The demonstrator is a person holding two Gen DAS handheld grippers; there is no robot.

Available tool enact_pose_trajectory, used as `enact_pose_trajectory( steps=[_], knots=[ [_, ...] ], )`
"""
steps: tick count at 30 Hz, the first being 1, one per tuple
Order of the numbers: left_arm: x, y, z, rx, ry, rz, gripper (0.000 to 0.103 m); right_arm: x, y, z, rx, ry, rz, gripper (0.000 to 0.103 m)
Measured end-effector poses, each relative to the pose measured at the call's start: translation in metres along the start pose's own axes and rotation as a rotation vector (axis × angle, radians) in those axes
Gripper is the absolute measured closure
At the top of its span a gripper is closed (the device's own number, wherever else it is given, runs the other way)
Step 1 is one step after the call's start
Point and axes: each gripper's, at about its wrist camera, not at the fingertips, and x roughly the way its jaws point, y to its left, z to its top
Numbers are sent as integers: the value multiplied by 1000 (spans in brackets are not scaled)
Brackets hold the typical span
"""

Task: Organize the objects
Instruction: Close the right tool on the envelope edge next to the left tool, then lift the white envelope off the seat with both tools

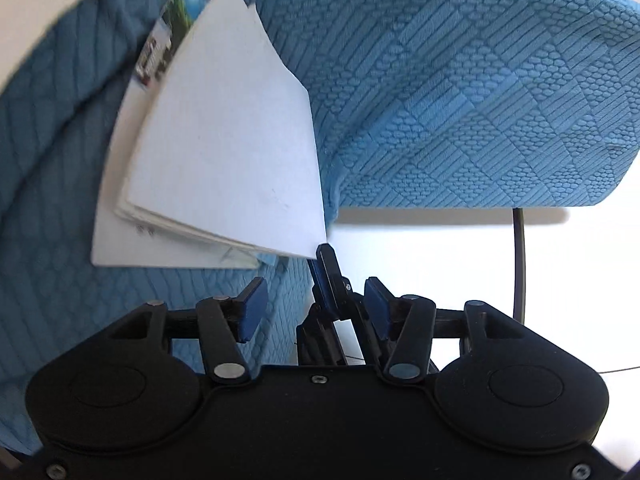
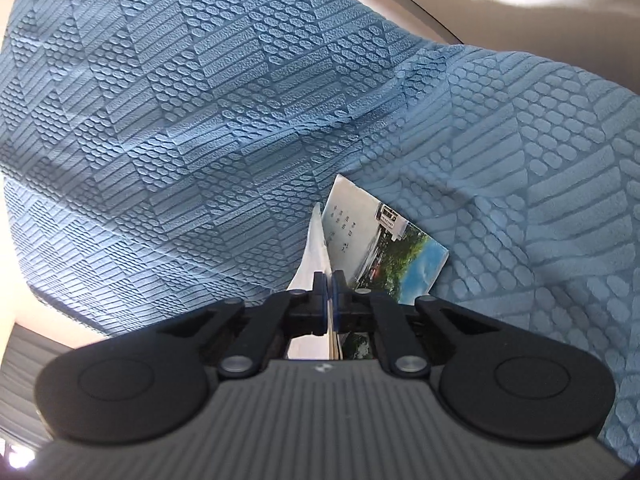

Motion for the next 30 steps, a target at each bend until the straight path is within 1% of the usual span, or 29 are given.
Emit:
enact_pose_trajectory(
  steps=[3,5,7,8,9,11,17,20,22,23,26,30],
  knots=[
    [0,-4,-4,6,-8,-15,39,-3,1,1,6,4,2,98],
    [1,-2,-2,-17,-21,-34,38,-7,2,0,15,5,9,98],
    [0,5,4,-50,-38,-29,38,-10,3,0,28,5,22,98],
    [-2,10,6,-75,-62,-26,38,-13,4,-1,36,5,30,99],
    [-5,14,7,-98,-89,-38,36,-15,4,-2,37,3,37,99],
    [-8,20,9,-132,-113,-55,35,-18,7,-6,31,7,42,99],
    [7,20,0,-130,-54,-55,33,-21,17,-14,16,25,64,99],
    [17,16,-5,-86,-27,-20,34,-22,20,-16,7,29,71,99],
    [19,16,-5,-64,-46,0,35,-24,22,-16,6,28,74,99],
    [17,19,-3,-80,-56,-3,36,-25,23,-16,5,26,75,99],
    [11,32,4,-149,-86,-47,38,-27,22,-17,10,24,77,99],
    [-1,41,13,-178,-128,-70,38,-28,20,-19,14,28,77,99]
  ],
)
